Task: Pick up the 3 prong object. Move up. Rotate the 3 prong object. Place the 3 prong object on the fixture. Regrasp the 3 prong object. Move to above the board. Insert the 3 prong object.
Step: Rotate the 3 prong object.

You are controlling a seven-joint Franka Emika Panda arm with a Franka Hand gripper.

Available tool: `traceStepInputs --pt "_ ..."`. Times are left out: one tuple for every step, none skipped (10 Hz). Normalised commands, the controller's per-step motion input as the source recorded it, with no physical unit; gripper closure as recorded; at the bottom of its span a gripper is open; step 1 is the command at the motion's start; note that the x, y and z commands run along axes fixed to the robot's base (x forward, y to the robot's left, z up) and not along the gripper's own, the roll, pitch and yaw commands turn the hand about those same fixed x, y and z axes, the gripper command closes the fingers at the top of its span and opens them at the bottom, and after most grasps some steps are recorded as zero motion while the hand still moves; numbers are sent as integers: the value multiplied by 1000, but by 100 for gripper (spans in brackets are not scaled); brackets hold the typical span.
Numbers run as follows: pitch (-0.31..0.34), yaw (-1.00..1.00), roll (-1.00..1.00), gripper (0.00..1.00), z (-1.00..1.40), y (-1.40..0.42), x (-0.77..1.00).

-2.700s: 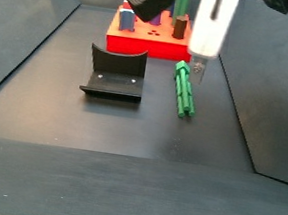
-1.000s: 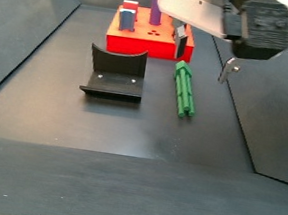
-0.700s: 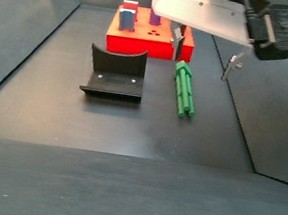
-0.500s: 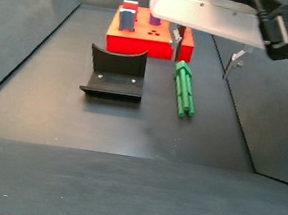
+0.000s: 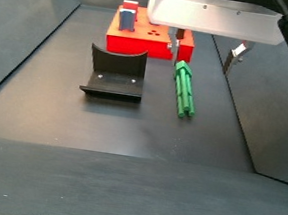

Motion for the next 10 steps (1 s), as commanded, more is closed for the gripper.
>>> traceStepInputs --pt "0 0 0 0 -1000 0 0" --pt "-10 -66 3 0 -1000 2 6" --pt "-25 -63 9 0 -1000 5 14" --pt "-27 -52 12 0 -1000 7 16" --pt "-28 -45 14 0 -1000 10 19" --pt "-27 -34 18 0 -1000 16 28" --pt "-22 -32 20 0 -1000 22 36" --pt "-21 -28 24 0 -897 27 39" --pt "-21 -26 26 0 -803 26 37" --pt "-26 -25 31 0 -619 25 37"
